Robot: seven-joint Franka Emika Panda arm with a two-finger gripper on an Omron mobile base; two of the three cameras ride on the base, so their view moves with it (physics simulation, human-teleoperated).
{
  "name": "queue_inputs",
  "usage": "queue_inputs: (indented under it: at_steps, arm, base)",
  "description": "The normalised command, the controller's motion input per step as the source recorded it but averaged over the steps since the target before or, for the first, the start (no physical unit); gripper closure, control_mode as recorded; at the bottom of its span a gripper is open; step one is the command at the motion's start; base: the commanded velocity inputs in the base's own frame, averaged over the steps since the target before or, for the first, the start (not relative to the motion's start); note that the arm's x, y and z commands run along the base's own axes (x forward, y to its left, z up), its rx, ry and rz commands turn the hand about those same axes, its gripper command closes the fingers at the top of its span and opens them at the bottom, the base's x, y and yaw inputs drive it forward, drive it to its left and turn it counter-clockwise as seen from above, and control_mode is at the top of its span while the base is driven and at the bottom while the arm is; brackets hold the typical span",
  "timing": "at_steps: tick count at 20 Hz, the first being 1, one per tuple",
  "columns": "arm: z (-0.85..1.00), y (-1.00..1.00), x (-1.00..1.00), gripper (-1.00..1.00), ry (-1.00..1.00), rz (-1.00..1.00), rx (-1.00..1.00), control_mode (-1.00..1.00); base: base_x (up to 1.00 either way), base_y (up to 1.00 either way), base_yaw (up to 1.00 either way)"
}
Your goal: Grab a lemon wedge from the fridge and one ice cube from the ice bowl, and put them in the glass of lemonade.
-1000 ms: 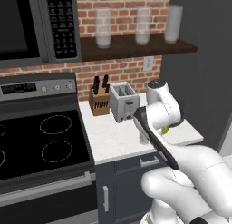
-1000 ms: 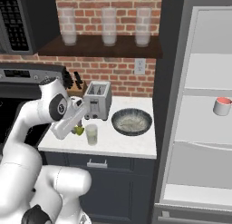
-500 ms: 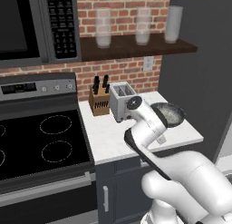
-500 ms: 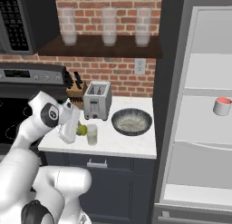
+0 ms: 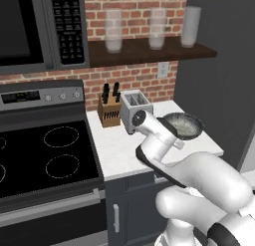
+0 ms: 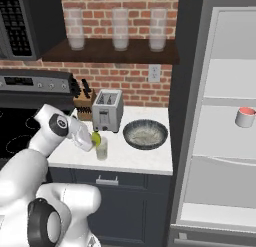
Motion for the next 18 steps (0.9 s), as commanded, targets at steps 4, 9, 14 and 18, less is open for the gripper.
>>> queue_inputs:
  at_steps: [4,9,14,18]
  arm:
    - [0.0,0.14,0.27,1.0,0.26,0.11,-0.17,-1.0]
    - [0.0,0.14,0.32,1.0,0.07,-0.01,-0.04,-1.0]
    - [-0.06,0.0,0.38,1.0,0.0,-0.02,-0.01,-1.0]
    - [-0.13,-0.01,0.46,1.0,0.0,0.0,0.0,-1.0]
  base:
    - [0.0,0.0,0.0]
    - [0.0,0.0,0.0]
    - [0.0,0.0,0.0]
    - [0.0,0.0,0.0]
